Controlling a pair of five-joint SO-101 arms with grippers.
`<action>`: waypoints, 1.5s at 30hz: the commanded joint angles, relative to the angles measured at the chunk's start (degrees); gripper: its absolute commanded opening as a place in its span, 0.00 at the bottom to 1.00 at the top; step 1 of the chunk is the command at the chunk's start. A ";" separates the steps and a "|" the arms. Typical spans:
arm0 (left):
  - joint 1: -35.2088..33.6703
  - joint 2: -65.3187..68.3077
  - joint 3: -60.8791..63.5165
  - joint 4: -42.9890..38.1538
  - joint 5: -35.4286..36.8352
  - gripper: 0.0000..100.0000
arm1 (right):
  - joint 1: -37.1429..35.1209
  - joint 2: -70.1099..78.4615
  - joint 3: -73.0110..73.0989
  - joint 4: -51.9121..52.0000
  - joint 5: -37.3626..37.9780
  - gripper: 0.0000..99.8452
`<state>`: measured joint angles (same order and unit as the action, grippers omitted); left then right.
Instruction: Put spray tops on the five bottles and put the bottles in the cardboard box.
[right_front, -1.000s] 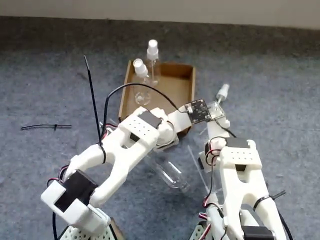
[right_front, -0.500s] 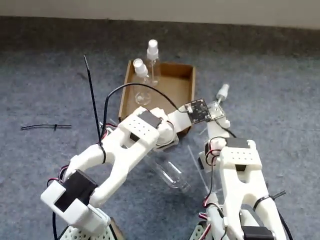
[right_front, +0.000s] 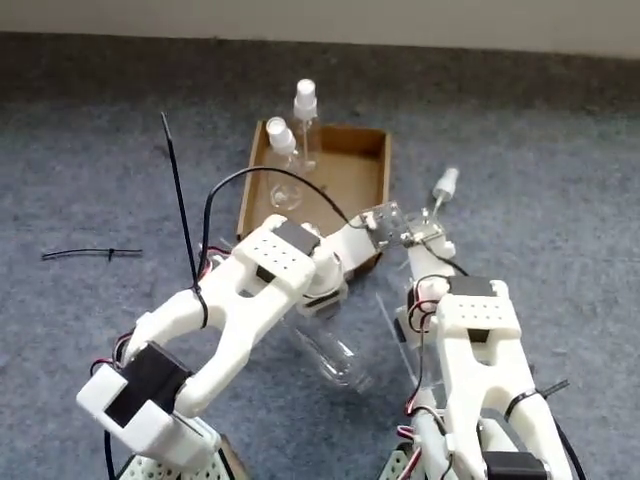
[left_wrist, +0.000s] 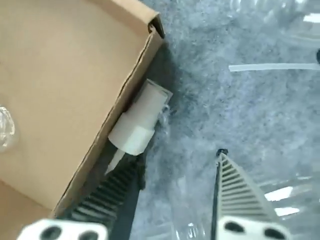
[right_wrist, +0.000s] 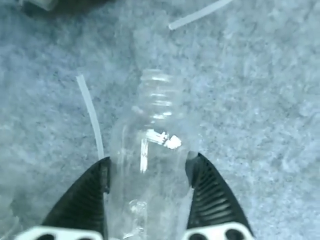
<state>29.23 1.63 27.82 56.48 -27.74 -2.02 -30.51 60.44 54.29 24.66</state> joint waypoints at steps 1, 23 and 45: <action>0.13 -4.88 1.10 4.31 -0.35 0.21 | -0.22 -1.45 -0.40 -0.57 0.09 0.00; -62.20 -46.81 7.43 9.32 -3.08 0.21 | -0.22 -1.45 -0.31 -0.57 -0.09 0.00; -81.10 -11.47 -9.71 10.46 -10.11 0.21 | -0.31 -1.45 0.84 -0.66 0.26 0.00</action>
<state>-52.35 -13.58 25.19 60.35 -37.49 -1.93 -30.95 61.32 54.29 24.57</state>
